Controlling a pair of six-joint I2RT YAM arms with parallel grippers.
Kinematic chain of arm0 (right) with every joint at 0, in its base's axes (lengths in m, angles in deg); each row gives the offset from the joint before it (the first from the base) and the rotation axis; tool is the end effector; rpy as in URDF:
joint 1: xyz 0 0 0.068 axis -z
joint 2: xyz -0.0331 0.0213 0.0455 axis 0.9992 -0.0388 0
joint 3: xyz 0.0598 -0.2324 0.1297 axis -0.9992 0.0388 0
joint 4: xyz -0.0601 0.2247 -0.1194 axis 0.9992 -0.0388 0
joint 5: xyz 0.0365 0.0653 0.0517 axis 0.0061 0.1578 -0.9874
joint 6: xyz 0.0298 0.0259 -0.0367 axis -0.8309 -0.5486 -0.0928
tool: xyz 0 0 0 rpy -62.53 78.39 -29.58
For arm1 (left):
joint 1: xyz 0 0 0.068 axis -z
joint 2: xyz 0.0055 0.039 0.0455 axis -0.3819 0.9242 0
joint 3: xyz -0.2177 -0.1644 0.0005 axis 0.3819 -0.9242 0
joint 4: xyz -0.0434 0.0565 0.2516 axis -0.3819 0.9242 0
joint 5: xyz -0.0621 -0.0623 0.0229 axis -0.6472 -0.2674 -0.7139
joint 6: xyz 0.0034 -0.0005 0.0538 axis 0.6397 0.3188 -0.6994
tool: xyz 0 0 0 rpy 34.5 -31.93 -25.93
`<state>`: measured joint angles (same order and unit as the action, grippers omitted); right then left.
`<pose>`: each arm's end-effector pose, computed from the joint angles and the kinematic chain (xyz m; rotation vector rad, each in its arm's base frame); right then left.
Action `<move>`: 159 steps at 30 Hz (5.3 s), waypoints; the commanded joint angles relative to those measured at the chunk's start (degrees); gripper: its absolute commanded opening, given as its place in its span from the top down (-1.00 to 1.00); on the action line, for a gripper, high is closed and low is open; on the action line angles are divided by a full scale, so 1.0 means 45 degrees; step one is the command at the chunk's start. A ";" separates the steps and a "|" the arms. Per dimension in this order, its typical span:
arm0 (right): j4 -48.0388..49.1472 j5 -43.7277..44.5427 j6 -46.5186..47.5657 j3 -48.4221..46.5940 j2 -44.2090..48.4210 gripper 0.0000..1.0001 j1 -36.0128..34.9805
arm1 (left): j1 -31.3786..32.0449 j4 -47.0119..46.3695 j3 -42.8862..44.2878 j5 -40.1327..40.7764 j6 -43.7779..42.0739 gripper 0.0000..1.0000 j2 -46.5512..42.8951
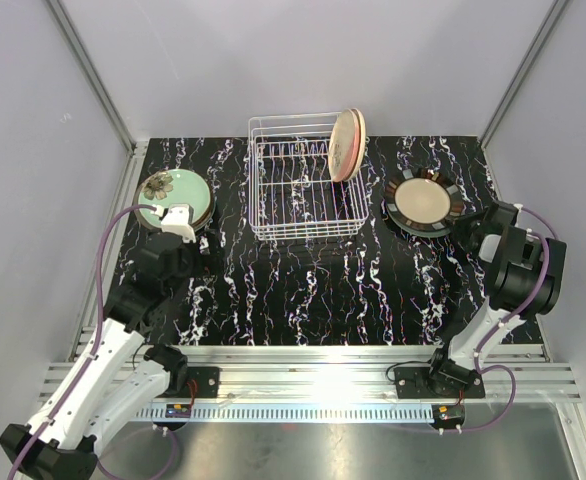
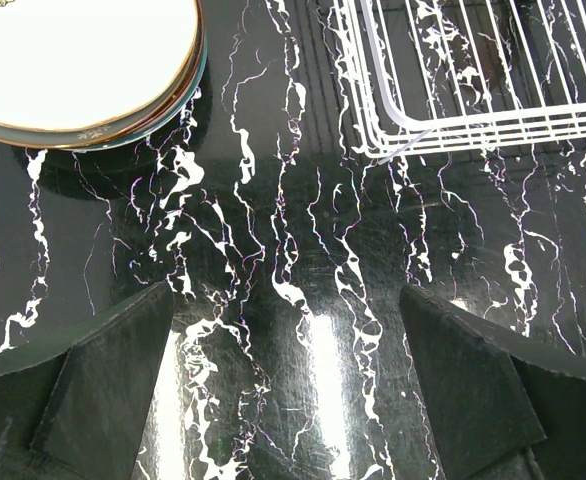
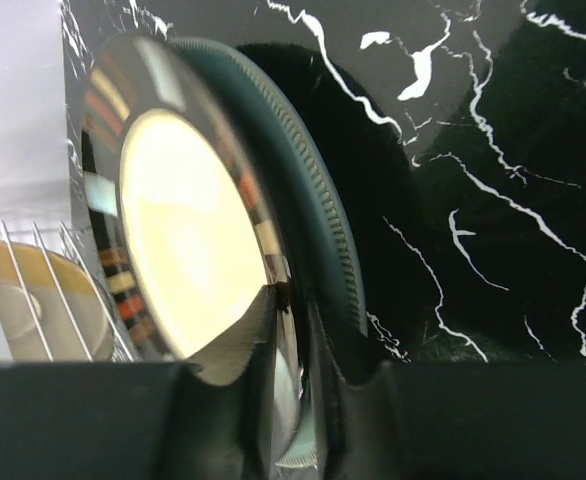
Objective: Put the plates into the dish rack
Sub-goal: Grab a plate with the right arm, then insert the plate into the dish rack
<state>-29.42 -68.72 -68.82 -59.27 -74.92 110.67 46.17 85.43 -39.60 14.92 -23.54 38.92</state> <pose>0.3304 -0.1298 0.1306 1.2228 1.8659 0.5555 0.1436 -0.0549 0.2962 0.0113 2.0613 -0.2116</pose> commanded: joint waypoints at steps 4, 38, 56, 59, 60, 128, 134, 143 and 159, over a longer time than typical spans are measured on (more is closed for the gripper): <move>-0.0557 0.0087 0.1414 -0.0345 0.0745 0.64 -0.0283 | -0.0097 -0.0450 0.0646 -0.0154 -0.0174 -0.98 0.0019; -0.0383 0.1201 -0.0731 0.3072 0.4890 0.87 -0.0322 | -0.0097 -0.0431 0.0607 -0.0232 -0.0154 -0.98 0.0039; 0.0477 0.1533 -0.1278 0.3541 0.4147 0.57 -0.0322 | -0.0097 -0.0470 0.0588 -0.0388 -0.0155 -0.98 0.0097; 0.0633 0.1474 -0.1239 0.3463 0.3953 0.33 -0.0322 | -0.0097 -0.0489 0.0568 -0.0408 -0.0155 -0.98 0.0097; 0.0711 0.1436 -0.1259 0.3444 0.3875 0.25 -0.0322 | -0.0097 -0.0470 0.0588 -0.0408 -0.0155 -0.98 0.0117; -0.7529 0.0634 0.2490 -0.3778 0.8542 1.00 -0.1510 | -0.0097 -0.0508 0.0549 -0.0604 -0.0193 -0.85 -0.0410; -0.8799 0.2292 0.3954 -0.5887 0.7957 1.00 -0.3776 | -0.0097 -0.0489 0.0548 -0.0604 -0.0155 -0.97 -0.0313; -0.9288 0.2860 0.5009 -0.8251 0.6688 1.00 -0.6199 | -0.0096 -0.0470 0.0588 -0.0486 -0.0155 -0.98 -0.0216; -1.1436 0.9168 0.7509 -1.4268 0.1594 1.00 -1.0458 | -0.0097 -0.0411 0.0607 0.0021 -0.0174 -0.98 -0.0118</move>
<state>-86.69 -36.33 -36.64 -115.27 -66.53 64.58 45.96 85.43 -39.33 13.91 -23.58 38.01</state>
